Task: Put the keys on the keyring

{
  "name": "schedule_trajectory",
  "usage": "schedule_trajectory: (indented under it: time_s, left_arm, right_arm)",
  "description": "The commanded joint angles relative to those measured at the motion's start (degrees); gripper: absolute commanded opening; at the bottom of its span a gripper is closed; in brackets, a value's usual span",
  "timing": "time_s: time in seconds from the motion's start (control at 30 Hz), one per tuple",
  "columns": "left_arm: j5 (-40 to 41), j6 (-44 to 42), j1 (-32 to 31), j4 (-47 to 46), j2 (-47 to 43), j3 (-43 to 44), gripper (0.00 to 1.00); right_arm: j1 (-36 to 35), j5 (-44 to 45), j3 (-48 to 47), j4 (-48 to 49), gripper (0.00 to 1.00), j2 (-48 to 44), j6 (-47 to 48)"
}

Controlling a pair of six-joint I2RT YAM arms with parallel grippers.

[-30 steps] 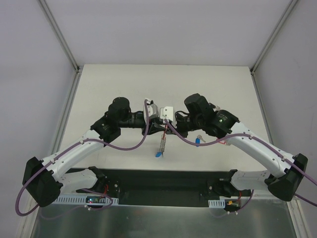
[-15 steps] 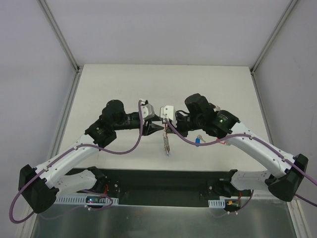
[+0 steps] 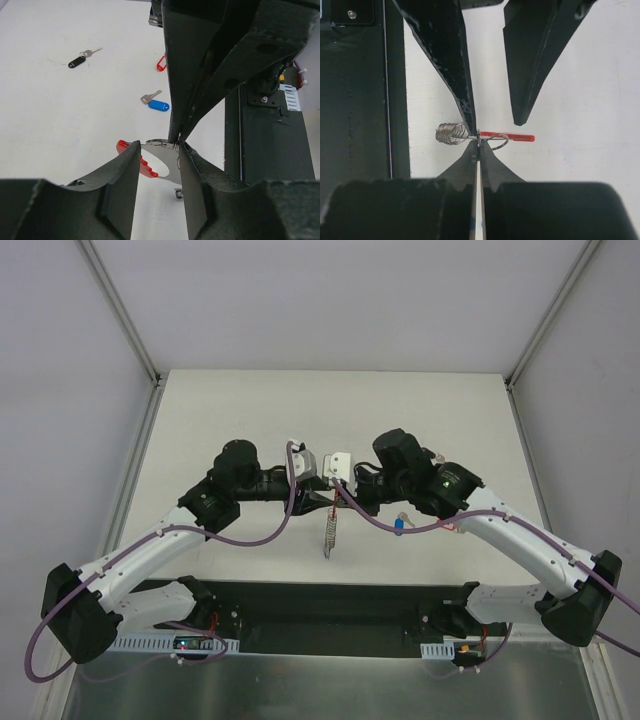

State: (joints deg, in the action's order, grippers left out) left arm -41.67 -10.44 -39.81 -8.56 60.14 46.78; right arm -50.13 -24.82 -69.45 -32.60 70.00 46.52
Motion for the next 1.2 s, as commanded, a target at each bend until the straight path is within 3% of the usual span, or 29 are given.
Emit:
schedule_trajectory:
  time_s: [0.0, 0.27, 0.37, 0.5, 0.57, 0.7, 0.73, 0.77, 0.83, 0.93, 0.97, 1.07, 1.17]
  left_arm:
    - [-3.6, 1.1, -0.6, -0.9, 1.6, 2.6, 0.35]
    - [-5.0, 1.6, -0.6, -0.5, 2.3, 3.0, 0.31]
    - [-5.0, 1.5, -0.6, -0.5, 2.6, 3.1, 0.24]
    - [-5.0, 1.4, -0.7, -0.5, 3.4, 4.1, 0.22]
    - [-5.0, 1.5, -0.7, -0.5, 3.9, 4.4, 0.16]
    - [-5.2, 1.6, -0.8, -0.2, 4.6, 4.8, 0.13]
    - [-5.0, 1.7, -0.8, -0.2, 4.7, 4.9, 0.11]
    - [-4.7, 1.6, -0.9, -0.1, 4.7, 5.0, 0.00]
    - [-3.5, 1.7, -0.8, -0.1, 4.5, 4.7, 0.00]
    - [-1.3, 1.3, -0.9, -0.3, 3.2, 3.5, 0.00]
    - [-0.6, 1.4, -0.9, -0.7, 2.3, 3.1, 0.00]
    - [1.6, 2.0, -0.9, -3.2, -0.1, 0.4, 0.00]
    - [3.7, 3.8, -0.7, -8.9, -2.9, -3.7, 0.00]
  right_arm:
    - [-0.1, -0.9, -0.7, 3.2, 0.01, -1.6, -0.6]
    - [-0.1, -0.1, -0.6, 3.3, 0.01, -1.4, -0.7]
    - [-0.2, -0.7, -0.7, 3.4, 0.01, -1.4, -0.6]
    - [-0.1, -0.9, -0.8, 3.3, 0.01, -1.2, -0.7]
    - [-0.2, -1.4, -0.8, 3.2, 0.01, -1.1, -0.7]
    - [-0.6, -1.7, -0.8, 3.2, 0.01, -1.3, -0.4]
    - [-0.7, -2.1, -0.8, 3.1, 0.01, -1.1, -0.2]
    - [-0.8, -2.2, -0.7, 3.1, 0.01, -1.1, -0.2]
    - [-0.9, -2.1, -0.6, 3.1, 0.01, -1.2, -0.2]
    - [-0.7, -1.1, 0.5, 4.5, 0.07, -1.9, -1.2]
    - [-0.6, -0.9, 1.4, 4.9, 0.15, -2.6, -1.6]
    - [1.0, -1.7, 2.9, 7.1, 0.24, -4.4, -3.5]
    - [4.4, -5.8, 5.1, 9.5, 0.28, -5.9, -5.9]
